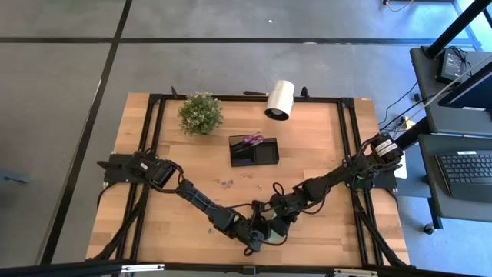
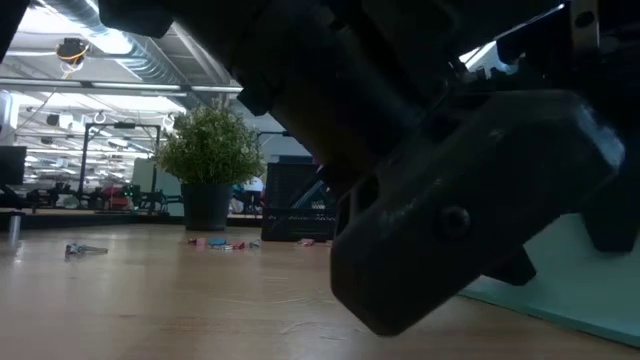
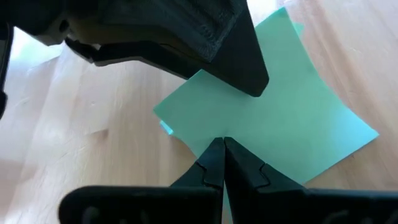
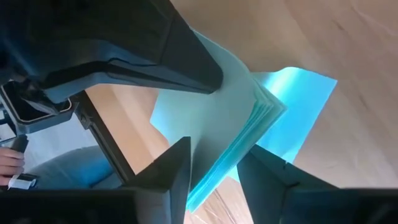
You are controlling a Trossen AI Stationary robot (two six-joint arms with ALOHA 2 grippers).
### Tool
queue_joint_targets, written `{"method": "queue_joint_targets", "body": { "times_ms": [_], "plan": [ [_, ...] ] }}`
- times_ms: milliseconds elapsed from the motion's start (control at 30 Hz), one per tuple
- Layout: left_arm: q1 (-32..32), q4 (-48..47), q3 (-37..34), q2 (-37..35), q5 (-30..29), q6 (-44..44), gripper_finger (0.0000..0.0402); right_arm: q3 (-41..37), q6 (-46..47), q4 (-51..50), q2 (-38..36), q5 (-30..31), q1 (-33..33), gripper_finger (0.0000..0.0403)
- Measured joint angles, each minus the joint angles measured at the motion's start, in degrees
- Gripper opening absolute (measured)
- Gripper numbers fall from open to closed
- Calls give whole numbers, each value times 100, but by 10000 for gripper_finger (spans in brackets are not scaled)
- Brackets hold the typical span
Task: Pick and place office supplies into organizer
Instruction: Put the blue sticky notes into the black desk organizer
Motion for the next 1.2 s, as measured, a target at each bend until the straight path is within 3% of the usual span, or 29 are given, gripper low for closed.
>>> {"method": "queue_joint_targets", "body": {
  "times_ms": [500,967,1200],
  "plan": [
    [-73,-365,7,-72,-22,-177,1,20,-404,-84,9,143,-66,11],
    [-42,-1613,28,-1283,-49,-809,1,375,-736,-301,37,-241,-130,10],
    [-142,-1905,24,-1900,113,-818,1,1145,-1625,-1941,-262,-74,-340,12]
  ]
}}
